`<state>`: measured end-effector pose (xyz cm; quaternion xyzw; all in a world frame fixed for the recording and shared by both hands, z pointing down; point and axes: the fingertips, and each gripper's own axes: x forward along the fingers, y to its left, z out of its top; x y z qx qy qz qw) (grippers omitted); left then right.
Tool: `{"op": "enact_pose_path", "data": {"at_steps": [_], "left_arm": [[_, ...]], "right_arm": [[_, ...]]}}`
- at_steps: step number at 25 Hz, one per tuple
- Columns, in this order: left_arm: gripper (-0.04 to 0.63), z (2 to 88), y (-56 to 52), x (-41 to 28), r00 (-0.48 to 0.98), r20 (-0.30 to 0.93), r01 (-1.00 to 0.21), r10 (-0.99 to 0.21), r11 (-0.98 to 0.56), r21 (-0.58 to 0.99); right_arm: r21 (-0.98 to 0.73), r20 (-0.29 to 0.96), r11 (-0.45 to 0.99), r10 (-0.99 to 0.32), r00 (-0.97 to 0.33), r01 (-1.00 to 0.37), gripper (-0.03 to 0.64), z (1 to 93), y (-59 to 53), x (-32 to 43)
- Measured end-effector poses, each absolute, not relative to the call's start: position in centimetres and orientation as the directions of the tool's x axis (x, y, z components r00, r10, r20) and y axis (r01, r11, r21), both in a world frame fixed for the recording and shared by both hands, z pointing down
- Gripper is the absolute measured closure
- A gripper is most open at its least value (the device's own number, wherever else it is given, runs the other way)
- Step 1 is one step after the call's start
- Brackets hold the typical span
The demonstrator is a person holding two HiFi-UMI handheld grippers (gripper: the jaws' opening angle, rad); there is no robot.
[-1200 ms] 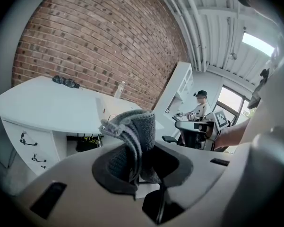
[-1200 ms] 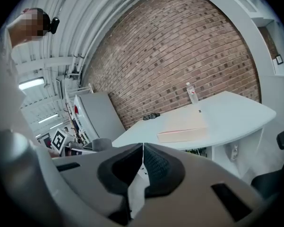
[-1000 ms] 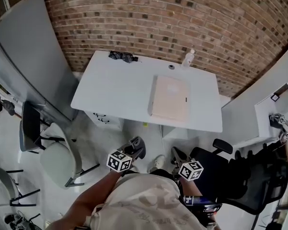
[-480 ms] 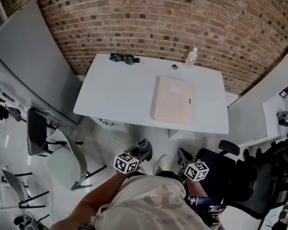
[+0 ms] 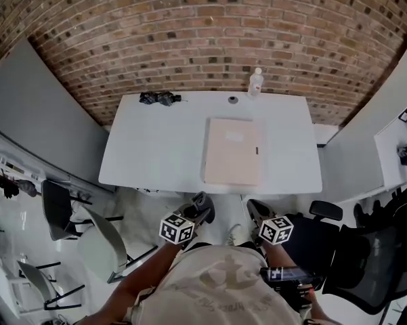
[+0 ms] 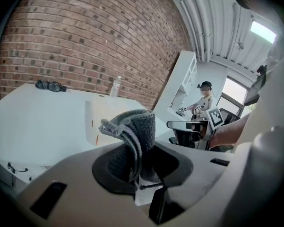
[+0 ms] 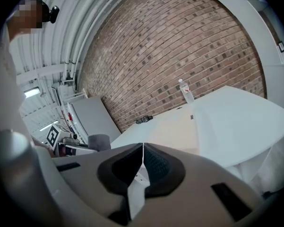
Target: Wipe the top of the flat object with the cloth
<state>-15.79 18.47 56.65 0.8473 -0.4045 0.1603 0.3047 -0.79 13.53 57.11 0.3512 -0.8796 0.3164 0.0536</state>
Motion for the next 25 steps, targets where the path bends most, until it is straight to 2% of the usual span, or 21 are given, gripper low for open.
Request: {"op": "enact_pose_path", "data": {"at_steps": [6, 13, 25], "left_arm": [[0.495, 56.8, 15.7, -12.4, 0.632, 0.540, -0.773, -0.556, -0.508, 0.381], [0.494, 56.8, 12.8, -10.9, 0.593, 0.558, -0.804, -0.580, -0.460, 0.376], [0.494, 57.9, 7.6, -12.2, 0.607, 0.538, -0.795, -0.585, -0.438, 0.420]], "right_arm": [[-0.562, 0.298, 0.524, -0.594, -0.748, -0.640, 0.594, 57.6, 9.2, 1.7], [-0.592, 0.299, 0.525, -0.561, -0.772, -0.611, 0.594, 58.3, 6.4, 3.2], [-0.587, 0.356, 0.474, -0.578, -0.734, -0.657, 0.594, 60.2, 2.5, 3.9]]}}
